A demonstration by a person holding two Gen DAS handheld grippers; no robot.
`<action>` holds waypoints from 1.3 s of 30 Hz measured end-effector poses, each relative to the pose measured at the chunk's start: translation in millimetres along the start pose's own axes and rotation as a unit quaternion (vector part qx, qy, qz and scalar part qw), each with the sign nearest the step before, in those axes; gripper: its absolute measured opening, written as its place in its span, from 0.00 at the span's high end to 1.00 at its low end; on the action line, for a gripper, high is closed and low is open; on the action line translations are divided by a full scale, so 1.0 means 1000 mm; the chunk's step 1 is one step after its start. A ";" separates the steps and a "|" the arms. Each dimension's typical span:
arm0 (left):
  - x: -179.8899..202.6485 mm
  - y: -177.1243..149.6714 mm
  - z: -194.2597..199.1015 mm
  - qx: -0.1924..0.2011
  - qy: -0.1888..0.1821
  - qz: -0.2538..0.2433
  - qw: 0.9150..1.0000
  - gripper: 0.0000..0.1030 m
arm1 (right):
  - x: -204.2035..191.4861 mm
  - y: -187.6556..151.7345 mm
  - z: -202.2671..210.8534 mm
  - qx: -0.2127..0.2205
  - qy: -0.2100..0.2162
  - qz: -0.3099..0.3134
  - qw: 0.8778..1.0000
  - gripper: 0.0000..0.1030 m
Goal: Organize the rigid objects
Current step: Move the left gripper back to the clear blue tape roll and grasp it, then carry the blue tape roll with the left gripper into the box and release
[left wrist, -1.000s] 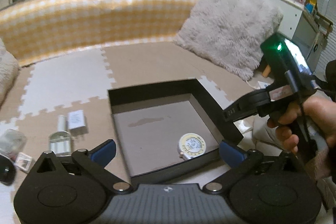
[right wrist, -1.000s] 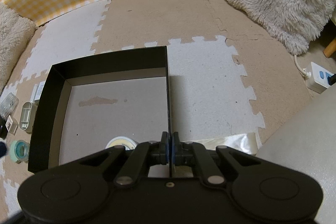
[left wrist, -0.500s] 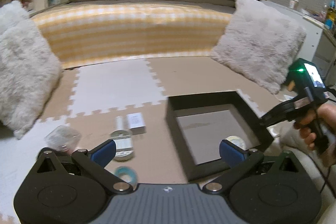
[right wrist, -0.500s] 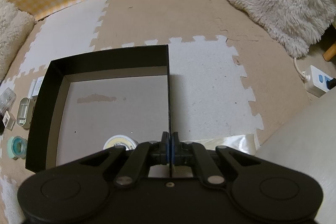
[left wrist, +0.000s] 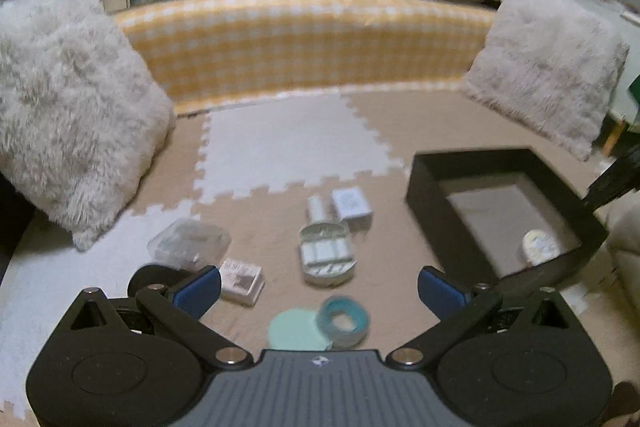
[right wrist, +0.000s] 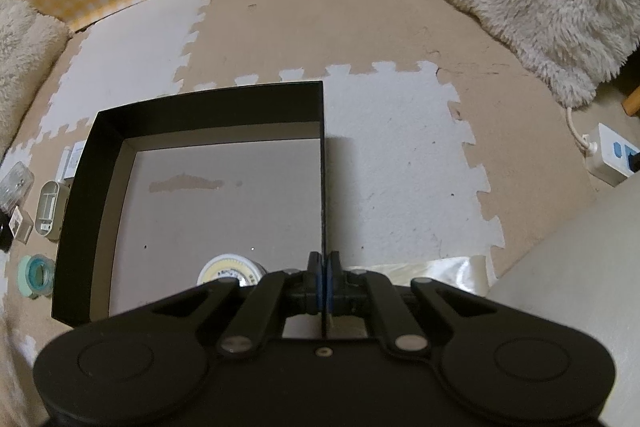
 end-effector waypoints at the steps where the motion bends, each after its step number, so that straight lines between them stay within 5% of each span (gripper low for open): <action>1: -0.003 -0.004 -0.004 -0.004 0.002 -0.003 1.000 0.00 | 0.000 0.000 0.000 0.001 0.002 0.001 1.000 0.97; 16: 0.027 -0.038 -0.053 -0.048 -0.048 -0.142 0.988 0.33 | 0.000 -0.004 0.002 0.016 0.003 -0.006 1.000 0.97; 31: 0.023 -0.036 -0.071 -0.050 -0.043 -0.147 0.987 0.57 | 0.001 -0.005 0.002 0.025 0.000 -0.019 1.000 0.97; 35: 0.028 -0.035 -0.070 -0.058 -0.045 -0.153 0.985 0.57 | 0.000 -0.004 0.001 0.022 -0.003 -0.017 1.000 0.97; 39: 0.024 -0.029 -0.067 -0.069 -0.049 -0.110 0.990 0.57 | 0.000 -0.004 0.001 0.021 -0.002 -0.018 1.000 0.97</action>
Point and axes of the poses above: each gripper's, at about its wrist camera, not at the fingertips, and z roughly against the way its jaws point, x to its right, y to its top, the point moved 4 cm from there along -z, roughly the way its jaws point, and after that the axes turned 1 degree about z, right-handed, at the moved point
